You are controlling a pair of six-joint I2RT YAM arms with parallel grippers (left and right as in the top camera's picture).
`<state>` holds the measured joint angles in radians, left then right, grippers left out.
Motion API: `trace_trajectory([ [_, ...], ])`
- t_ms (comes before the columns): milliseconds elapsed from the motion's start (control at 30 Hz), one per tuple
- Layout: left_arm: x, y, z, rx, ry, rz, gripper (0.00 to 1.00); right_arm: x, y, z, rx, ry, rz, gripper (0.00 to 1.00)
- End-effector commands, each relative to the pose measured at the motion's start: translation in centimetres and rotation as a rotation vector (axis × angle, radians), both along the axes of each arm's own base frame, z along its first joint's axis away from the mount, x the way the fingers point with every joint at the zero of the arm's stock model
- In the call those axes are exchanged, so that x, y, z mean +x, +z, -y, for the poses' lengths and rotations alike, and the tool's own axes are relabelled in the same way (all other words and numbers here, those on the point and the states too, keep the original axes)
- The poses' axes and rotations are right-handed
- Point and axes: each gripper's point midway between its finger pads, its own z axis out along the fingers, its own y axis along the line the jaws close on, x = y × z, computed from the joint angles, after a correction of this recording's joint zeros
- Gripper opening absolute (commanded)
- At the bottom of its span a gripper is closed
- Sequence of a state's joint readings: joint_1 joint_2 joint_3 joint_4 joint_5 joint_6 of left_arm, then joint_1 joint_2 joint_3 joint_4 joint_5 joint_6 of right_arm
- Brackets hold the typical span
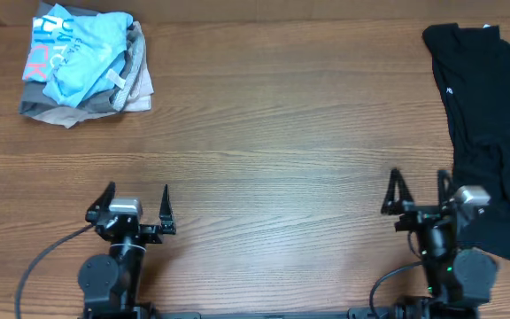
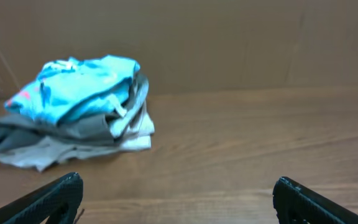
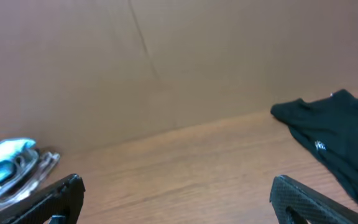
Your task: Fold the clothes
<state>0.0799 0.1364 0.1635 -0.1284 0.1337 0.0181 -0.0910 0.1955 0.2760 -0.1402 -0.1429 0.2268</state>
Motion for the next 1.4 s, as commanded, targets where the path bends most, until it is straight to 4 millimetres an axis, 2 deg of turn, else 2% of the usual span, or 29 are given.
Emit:
trace_trajectory([
  [0,1.0,4.6,0.5,0.002,-0.034,-0.001,1.0,1.1,5.3,-0.1,0.011,0.013,-0.022,1.0],
  [67,2.6,6.6,1.1,-0.012,-0.077,-0.071,1.0,2.9,8.1,0.1,0.02,0.013,-0.114,1.0],
  [167,5.3,9.2,2.4,-0.044,-0.167,-0.19,1.0,5.5,10.1,0.3,0.026,0.013,-0.242,1.0],
  [233,7.1,10.0,3.5,-0.081,-0.237,-0.301,1.0,7.9,10.6,0.5,0.037,0.014,-0.357,1.0],
  [267,8.1,10.1,3.8,-0.101,-0.257,-0.367,1.0,9.0,10.4,0.5,0.035,0.021,-0.415,1.0],
  [300,9.8,9.7,3.7,-0.131,-0.256,-0.506,1.0,11.3,9.6,-0.2,-0.012,0.097,-0.532,1.0],
  [367,11.2,9.1,3.6,-0.154,-0.251,-0.612,1.0,13.4,8.6,-0.7,-0.002,0.148,-0.627,1.0],
  [500,14.1,7.6,3.4,-0.175,-0.248,-0.708,1.0,17.3,6.3,-0.7,0.023,0.171,-0.706,1.0],
  [533,15.6,6.7,3.3,-0.174,-0.247,-0.707,1.0,18.7,5.0,-0.6,0.027,0.169,-0.721,1.0],
  [600,17.0,4.7,3.2,-0.185,-0.245,-0.739,1.0,19.9,3.6,0.2,0.017,0.136,-0.742,1.0],
  [667,17.9,2.6,3.1,-0.194,-0.244,-0.784,1.0,20.9,2.4,1.9,0.027,0.041,-0.76,1.0],
  [700,18.6,1.3,3.7,-0.212,-0.281,-0.803,1.0,21.6,1.7,3.8,0.068,-0.053,-0.765,1.0],
  [767,19.2,0.7,4.9,-0.226,-0.372,-0.794,1.0,22.5,1.0,6.2,0.113,-0.124,-0.762,1.0],
  [833,20.2,0.8,6.4,-0.228,-0.435,-0.755,1.0,23.2,-0.5,10.3,0.207,-0.226,-0.762,1.0],
  [867,20.4,1.0,6.7,-0.221,-0.443,-0.742,1.0,23.3,-1.0,11.6,0.231,-0.251,-0.762,1.0],
  [900,20.8,1.5,7.6,-0.203,-0.462,-0.711,1.0,23.5,-2.1,14.0,0.266,-0.283,-0.761,1.0],
  [1033,22.2,3.3,11.1,-0.111,-0.497,-0.612,1.0,23.5,-5.1,20.1,0.318,-0.383,-0.766,0.97],
  [1133,22.8,3.8,13.3,-0.015,-0.45,-0.573,1.0,23.5,-7.4,23.1,0.342,-0.432,-0.774,0.92],
  [1200,22.8,3.4,15.5,0.084,-0.384,-0.559,1.0,23.0,-10.5,26.0,0.379,-0.508,-0.803,0.85],
  [1367,21.9,2.2,18.3,0.165,-0.364,-0.577,1.0,21.0,-14.8,29.6,0.457,-0.632,-0.866,0.8],
])
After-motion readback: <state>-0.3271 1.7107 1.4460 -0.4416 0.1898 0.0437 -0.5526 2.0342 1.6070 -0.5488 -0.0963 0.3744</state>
